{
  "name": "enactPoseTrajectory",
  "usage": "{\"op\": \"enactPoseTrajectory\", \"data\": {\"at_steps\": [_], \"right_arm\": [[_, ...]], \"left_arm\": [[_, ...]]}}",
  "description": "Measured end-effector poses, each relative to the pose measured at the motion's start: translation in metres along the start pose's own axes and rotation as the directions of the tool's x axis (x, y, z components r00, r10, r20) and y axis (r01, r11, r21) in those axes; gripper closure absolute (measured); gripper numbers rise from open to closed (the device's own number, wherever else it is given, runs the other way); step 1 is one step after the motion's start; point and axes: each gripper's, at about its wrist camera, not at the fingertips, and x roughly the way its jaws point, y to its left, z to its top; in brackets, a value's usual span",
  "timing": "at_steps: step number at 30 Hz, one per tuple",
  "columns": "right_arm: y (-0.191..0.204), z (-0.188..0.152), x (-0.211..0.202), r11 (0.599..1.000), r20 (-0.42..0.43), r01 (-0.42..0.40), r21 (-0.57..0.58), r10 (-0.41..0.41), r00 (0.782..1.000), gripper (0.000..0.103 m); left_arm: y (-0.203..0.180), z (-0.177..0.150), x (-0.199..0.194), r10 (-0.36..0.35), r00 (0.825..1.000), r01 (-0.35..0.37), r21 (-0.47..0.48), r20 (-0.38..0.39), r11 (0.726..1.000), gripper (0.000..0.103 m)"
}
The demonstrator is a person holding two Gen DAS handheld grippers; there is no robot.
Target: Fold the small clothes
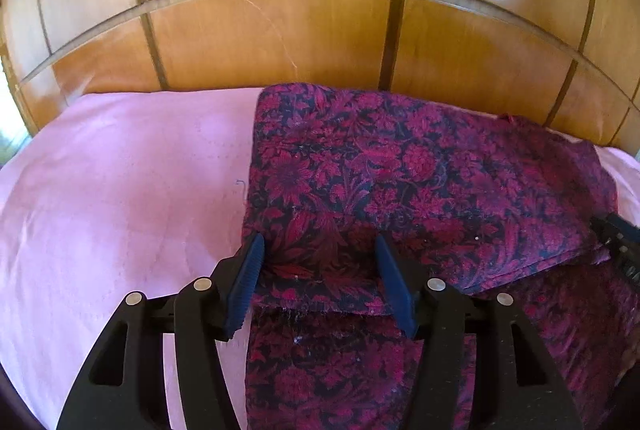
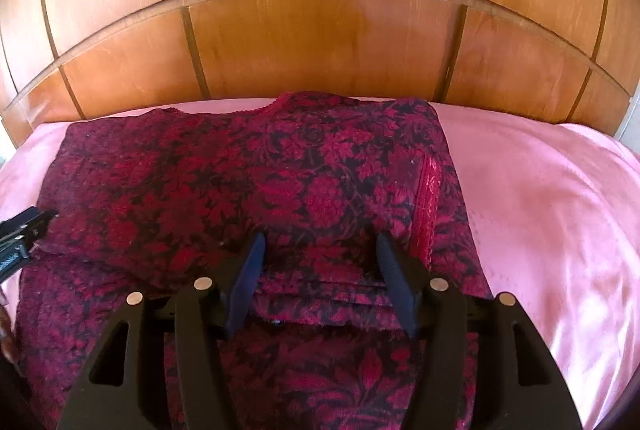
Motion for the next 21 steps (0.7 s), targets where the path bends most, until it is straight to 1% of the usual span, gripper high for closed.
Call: {"op": "enactPoseTrajectory", "data": {"at_steps": [3,6,10,12,14,15,16,17,21], "right_arm": [[-0.001,-0.005,-0.004,1.000,0.010,0.011,-0.005,-0.011,1.000,0.046],[-0.001,-0.007,-0.006,1.000,0.017,0.003,0.007,-0.003,1.000,0.045],[0.000,-0.010,-0.014,1.000,0.030,0.010,0.009,-0.010,1.000,0.043],[0.000,-0.012,-0.021,1.000,0.036,0.012,0.015,-0.012,0.999,0.038],[-0.001,-0.014,-0.029,1.000,0.043,0.009,0.020,-0.010,0.999,0.032],[-0.001,-0.016,-0.033,1.000,0.043,0.003,0.020,-0.004,0.999,0.024],[-0.001,-0.018,-0.036,1.000,0.039,0.003,0.019,-0.004,0.999,0.020],[0.000,-0.022,-0.039,1.000,0.031,-0.001,0.015,0.000,1.000,0.018],[-0.002,-0.037,-0.046,1.000,0.004,-0.011,0.018,0.011,1.000,0.018]], "left_arm": [[0.000,-0.005,-0.022,-0.006,1.000,0.007,-0.032,0.029,0.999,0.046],[0.000,-0.014,-0.048,-0.017,0.997,0.020,-0.036,0.071,0.999,0.046],[0.003,-0.024,-0.074,-0.027,0.994,0.031,-0.037,0.106,0.999,0.046],[0.006,-0.031,-0.085,-0.032,0.992,0.038,-0.046,0.119,0.998,0.039],[0.009,-0.036,-0.093,-0.030,0.991,0.036,-0.048,0.129,0.998,0.039],[0.010,-0.039,-0.096,-0.030,0.991,0.037,-0.048,0.132,0.998,0.038],[0.012,-0.042,-0.098,-0.028,0.991,0.035,-0.049,0.132,0.998,0.038],[0.013,-0.044,-0.101,-0.029,0.991,0.035,-0.050,0.131,0.998,0.038],[0.016,-0.054,-0.105,-0.032,0.992,0.040,-0.061,0.120,0.997,0.038]]}}
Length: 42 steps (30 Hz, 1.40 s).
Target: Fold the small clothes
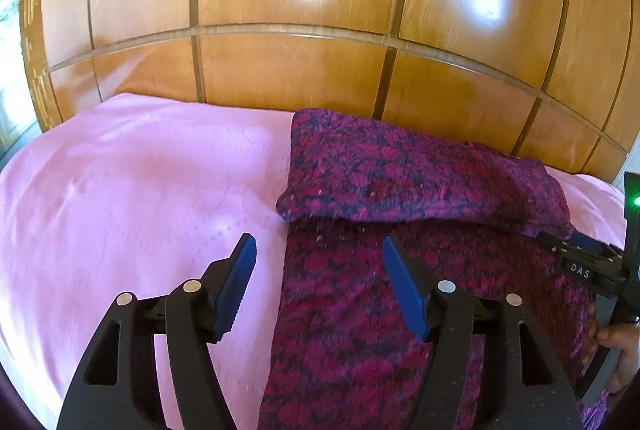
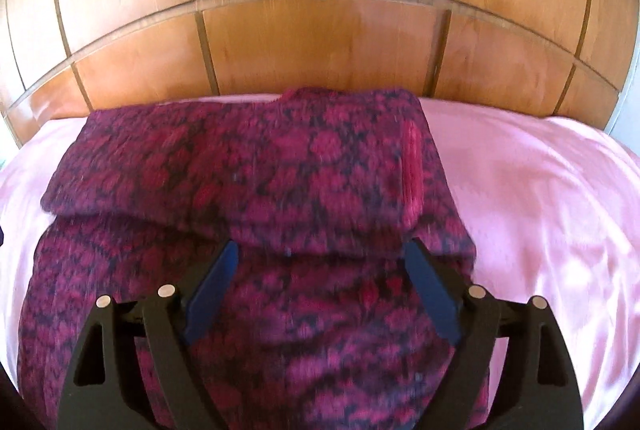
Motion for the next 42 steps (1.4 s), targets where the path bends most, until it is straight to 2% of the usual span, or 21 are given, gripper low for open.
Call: {"op": "enactPoseTrajectory", "data": {"at_steps": [4,6,10,12,19,22,25,27,29,34,35,37,38,40,42], "right_arm": [[-0.008,-0.017,0.003,0.999,-0.084,-0.016,0.032,0.019,0.996,0.018],[-0.015,-0.027,-0.008,0.998,-0.092,-0.046,0.042,0.049,0.995,0.018],[-0.034,-0.043,-0.026,0.998,-0.099,-0.040,0.055,0.045,0.994,0.018],[-0.048,-0.054,-0.035,0.994,-0.097,-0.063,0.086,0.072,0.993,0.020],[-0.065,-0.074,-0.075,0.987,-0.066,-0.116,0.107,0.123,0.990,0.021],[-0.079,-0.087,-0.089,0.979,-0.069,-0.133,0.155,0.145,0.987,0.021],[-0.088,-0.099,-0.096,0.972,-0.088,-0.149,0.180,0.167,0.982,0.029],[-0.088,-0.110,-0.098,0.969,-0.122,-0.163,0.185,0.187,0.975,0.047],[-0.085,-0.123,-0.101,0.970,-0.149,-0.166,0.177,0.193,0.970,0.053],[-0.088,-0.143,-0.112,0.961,-0.171,-0.195,0.197,0.230,0.958,0.054],[-0.088,-0.147,-0.113,0.959,-0.176,-0.202,0.201,0.238,0.955,0.054],[-0.087,-0.151,-0.114,0.958,-0.183,-0.205,0.199,0.242,0.953,0.054],[-0.084,-0.153,-0.116,0.960,-0.191,-0.207,0.190,0.243,0.951,0.057],[-0.078,-0.154,-0.120,0.961,-0.222,-0.227,0.157,0.258,0.940,0.067],[-0.072,-0.155,-0.125,0.963,-0.247,-0.241,0.119,0.264,0.932,0.078]], "left_arm": [[0.004,-0.012,0.001,-0.016,0.999,0.016,-0.005,-0.043,1.000,0.038],[0.009,-0.024,-0.001,-0.017,0.998,0.017,0.004,-0.062,1.000,0.038],[0.021,-0.048,0.003,-0.033,0.990,0.035,0.010,-0.135,0.999,0.039],[0.028,-0.060,0.004,-0.040,0.986,0.043,0.011,-0.164,0.999,0.038],[0.046,-0.096,-0.019,-0.171,0.958,0.169,-0.029,-0.229,0.985,0.038],[0.044,-0.107,-0.031,-0.195,0.953,0.201,0.003,-0.233,0.980,0.039],[0.041,-0.116,-0.041,-0.231,0.940,0.242,0.014,-0.250,0.970,0.039],[0.035,-0.122,-0.047,-0.260,0.926,0.282,0.045,-0.272,0.958,0.039],[0.028,-0.125,-0.053,-0.256,0.923,0.297,0.110,-0.288,0.949,0.042],[0.035,-0.130,-0.057,-0.300,0.893,0.355,0.116,-0.335,0.928,0.043],[0.035,-0.132,-0.059,-0.303,0.891,0.360,0.121,-0.338,0.925,0.047],[0.033,-0.135,-0.062,-0.313,0.882,0.378,0.133,-0.351,0.916,0.067],[0.033,-0.136,-0.063,-0.319,0.879,0.386,0.136,-0.354,0.912,0.071],[0.034,-0.137,-0.066,-0.329,0.874,0.396,0.132,-0.357,0.909,0.081],[0.038,-0.133,-0.067,-0.352,0.865,0.414,0.113,-0.356,0.903,0.084]]}}
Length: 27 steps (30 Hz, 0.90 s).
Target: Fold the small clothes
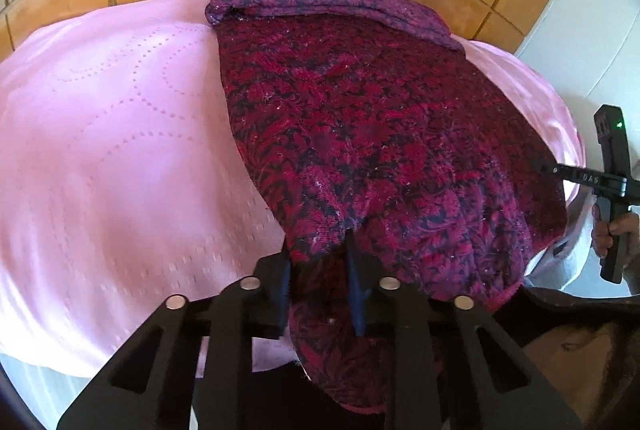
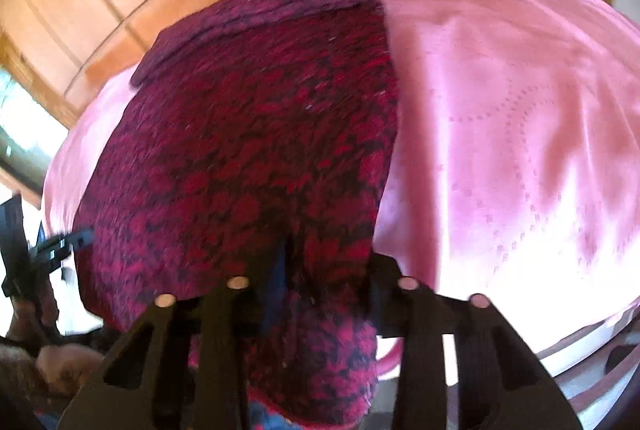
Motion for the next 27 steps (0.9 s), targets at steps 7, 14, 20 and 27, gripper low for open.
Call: {"op": "enactPoseTrajectory", "data": {"at_steps": [7,14,20,27], "right_arm": [[0.012,0.032,-0.024,0.986,0.093,-0.168,0.023,0.165,0.982,0.084],[0.013,0.101,-0.009,0.942,0.194,-0.322,0.093,0.300,0.934,0.084],[-0.002,0.159,0.035,0.936,0.173,-0.301,0.182,0.270,0.947,0.085],[-0.027,0.194,0.070,0.906,0.130,-0.303,0.296,0.276,0.952,0.075]], "left_arm": [[0.024,0.040,-0.027,-0.196,0.974,0.212,-0.149,0.116,0.966,0.085],[0.041,0.102,-0.009,-0.297,0.934,0.343,-0.274,0.198,0.898,0.086],[0.067,0.159,0.039,-0.251,0.954,0.296,-0.393,0.162,0.871,0.087],[0.103,0.192,0.076,-0.248,0.960,0.275,-0.571,0.127,0.773,0.076]]}}
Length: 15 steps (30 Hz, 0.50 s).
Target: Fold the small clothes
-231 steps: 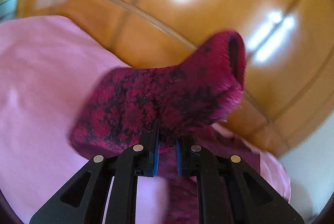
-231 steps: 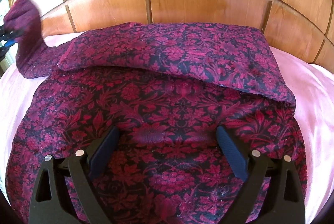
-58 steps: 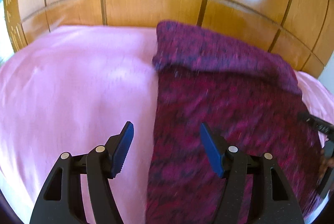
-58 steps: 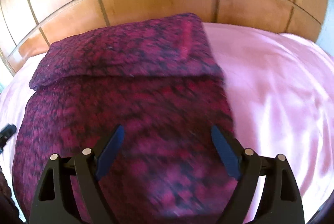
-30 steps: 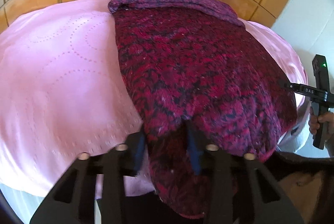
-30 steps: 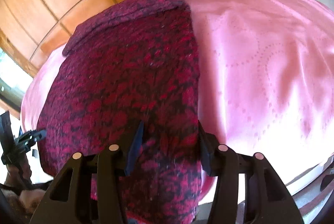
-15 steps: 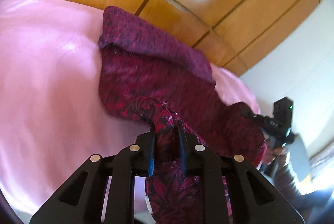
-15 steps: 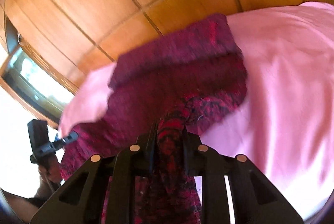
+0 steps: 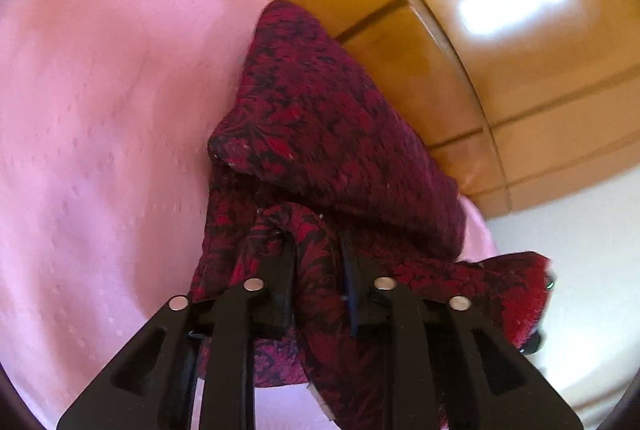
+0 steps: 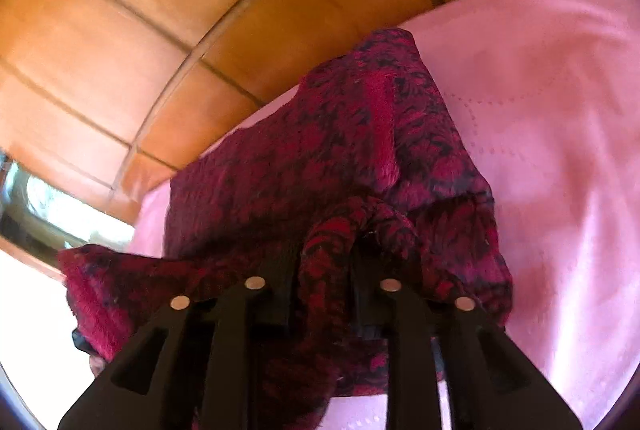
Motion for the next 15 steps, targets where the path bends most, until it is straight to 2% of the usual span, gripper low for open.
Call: {"op": "enactPoseTrajectory", "data": {"at_steps": [2,4,5,6,7,9,12,15], "right_arm": [[-0.009,0.009,-0.002,0.995,0.003,-0.070,0.067,0.070,0.998,0.067],[-0.014,0.013,-0.012,0.987,0.036,-0.135,0.089,0.132,0.991,0.049],[-0.017,0.014,-0.020,0.978,0.056,-0.183,0.101,0.178,0.982,0.033],[-0.018,0.015,-0.026,0.970,0.074,-0.217,0.110,0.210,0.975,0.026],[-0.020,0.013,-0.034,0.966,0.093,-0.231,0.111,0.222,0.971,0.024],[-0.027,0.006,-0.057,0.973,0.147,-0.213,0.087,0.199,0.969,0.013],[-0.040,-0.011,-0.079,0.987,0.164,-0.151,0.058,0.139,0.977,0.012],[-0.043,-0.033,-0.086,0.999,0.132,-0.030,-0.027,0.033,0.991,0.012]], "left_arm": [[0.004,0.005,-0.010,-0.055,0.998,0.056,-0.024,0.029,0.998,0.066],[0.010,0.006,-0.025,-0.088,0.994,0.090,-0.030,0.068,0.995,0.052],[0.012,0.006,-0.029,-0.091,0.992,0.094,-0.035,0.082,0.995,0.046],[0.019,0.004,-0.041,-0.075,0.989,0.081,-0.042,0.127,0.996,0.032],[0.025,0.002,-0.054,-0.043,0.982,0.052,-0.044,0.182,0.998,0.029],[0.038,0.000,-0.068,-0.039,0.977,0.049,-0.046,0.208,0.998,0.029],[0.054,-0.012,-0.081,-0.054,0.975,0.064,-0.039,0.216,0.997,0.024],[0.053,-0.028,-0.071,-0.039,0.986,0.033,0.043,0.165,0.999,0.024]]}}
